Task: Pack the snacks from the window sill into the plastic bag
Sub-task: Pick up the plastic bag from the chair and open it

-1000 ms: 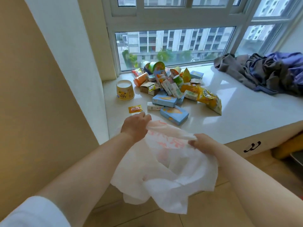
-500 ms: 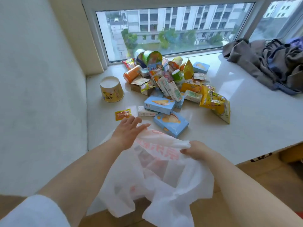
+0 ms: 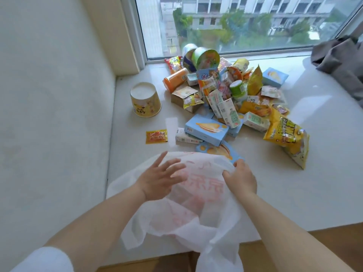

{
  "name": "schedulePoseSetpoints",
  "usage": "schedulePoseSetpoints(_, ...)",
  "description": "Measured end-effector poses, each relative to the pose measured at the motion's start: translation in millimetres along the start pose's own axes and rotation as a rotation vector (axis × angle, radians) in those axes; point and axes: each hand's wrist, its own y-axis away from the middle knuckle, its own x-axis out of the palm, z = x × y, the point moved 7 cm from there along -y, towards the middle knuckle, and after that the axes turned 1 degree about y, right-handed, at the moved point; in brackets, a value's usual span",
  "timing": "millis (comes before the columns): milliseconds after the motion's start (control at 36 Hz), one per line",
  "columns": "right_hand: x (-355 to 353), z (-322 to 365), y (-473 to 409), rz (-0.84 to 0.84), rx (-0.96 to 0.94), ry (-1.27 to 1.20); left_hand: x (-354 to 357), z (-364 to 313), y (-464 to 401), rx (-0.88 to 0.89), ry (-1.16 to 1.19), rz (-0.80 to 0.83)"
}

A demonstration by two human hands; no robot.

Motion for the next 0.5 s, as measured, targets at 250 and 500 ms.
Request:
schedulePoseSetpoints(250, -9.9, 38.9, 36.3, -0.389, -0.569, 0.203, 92.4, 5.1, -22.4, -0.117, 0.051, 0.486)
schedulePoseSetpoints(500, 96.1, 4.7, 44.9, 0.277, -0.420, 0.670, 119.4, -1.6, -23.7, -0.194, 0.496, 0.591)
